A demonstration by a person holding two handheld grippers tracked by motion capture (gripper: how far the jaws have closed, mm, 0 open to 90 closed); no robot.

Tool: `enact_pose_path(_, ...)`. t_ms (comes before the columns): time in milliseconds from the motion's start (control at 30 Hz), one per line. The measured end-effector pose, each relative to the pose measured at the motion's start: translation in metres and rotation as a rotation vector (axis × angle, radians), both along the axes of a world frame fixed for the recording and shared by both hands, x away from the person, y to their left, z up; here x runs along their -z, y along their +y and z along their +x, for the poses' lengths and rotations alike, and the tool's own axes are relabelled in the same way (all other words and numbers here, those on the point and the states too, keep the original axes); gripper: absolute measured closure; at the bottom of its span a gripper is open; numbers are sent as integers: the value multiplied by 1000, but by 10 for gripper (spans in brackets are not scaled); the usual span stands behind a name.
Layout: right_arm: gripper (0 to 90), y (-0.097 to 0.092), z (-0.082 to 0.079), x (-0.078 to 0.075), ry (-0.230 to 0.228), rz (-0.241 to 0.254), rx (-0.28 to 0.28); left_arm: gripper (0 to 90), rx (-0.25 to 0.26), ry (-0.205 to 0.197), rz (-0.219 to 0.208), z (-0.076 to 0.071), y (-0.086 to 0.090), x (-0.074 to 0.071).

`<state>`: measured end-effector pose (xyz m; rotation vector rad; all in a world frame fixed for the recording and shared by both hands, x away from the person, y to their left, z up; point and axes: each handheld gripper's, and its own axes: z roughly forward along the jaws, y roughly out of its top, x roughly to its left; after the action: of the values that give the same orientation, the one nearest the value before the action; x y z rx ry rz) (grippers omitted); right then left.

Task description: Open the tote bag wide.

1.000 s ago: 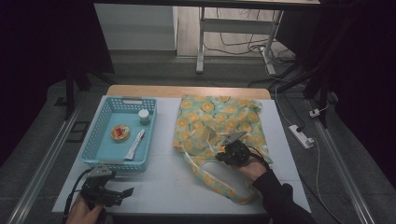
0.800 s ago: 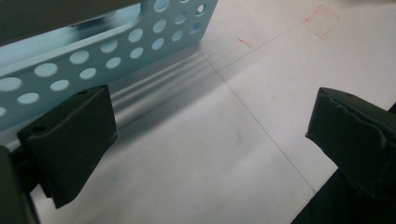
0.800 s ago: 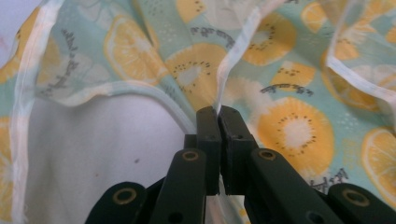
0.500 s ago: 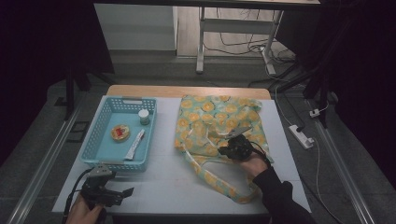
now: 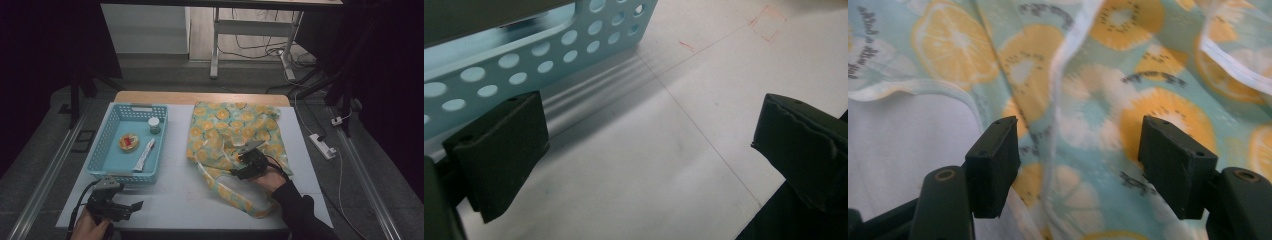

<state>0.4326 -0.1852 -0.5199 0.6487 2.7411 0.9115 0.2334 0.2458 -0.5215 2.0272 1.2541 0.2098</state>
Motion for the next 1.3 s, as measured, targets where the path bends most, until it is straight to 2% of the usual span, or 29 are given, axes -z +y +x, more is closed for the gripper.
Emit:
enact_pose_path(233,808,-3,3,-4,20,9,-9,12,-1,0,1,0,0,0)
enact_pose_path(267,870,-2,2,-4,24,6,-22,12,-1,1,0,0,0,0)
enact_pose_path(300,886,-2,1,-5,21,2,-34,12,-1,0,-1,0,0,0)
enact_pose_path(333,886,-2,1,-5,21,2,-34,12,-1,0,-1,0,0,0)
enact_pose_path(367,890,1,-1,-7,13,-20,-46,13,-1,0,-1,0,0,0)
enact_pose_path(467,891,3,-2,-16,24,36,-44,12,-2,1,0,0,0,0)
enact_pose_path(567,891,4,-2,-21,19,53,-48,13,-3,3,-1,0,0,0)
enact_pose_path(700,893,10,-1,-33,43,112,-60,12,-4,2,-2,0,0,0)
enact_pose_path(800,893,14,0,-40,70,137,-72,13,-5,3,-2,0,0,0)
enact_pose_path(1033,893,24,0,-51,78,147,-89,13,-9,3,0,1,0,0)
enact_pose_path(1300,893,36,6,-75,71,178,-99,12,-17,3,-5,1,1,0)
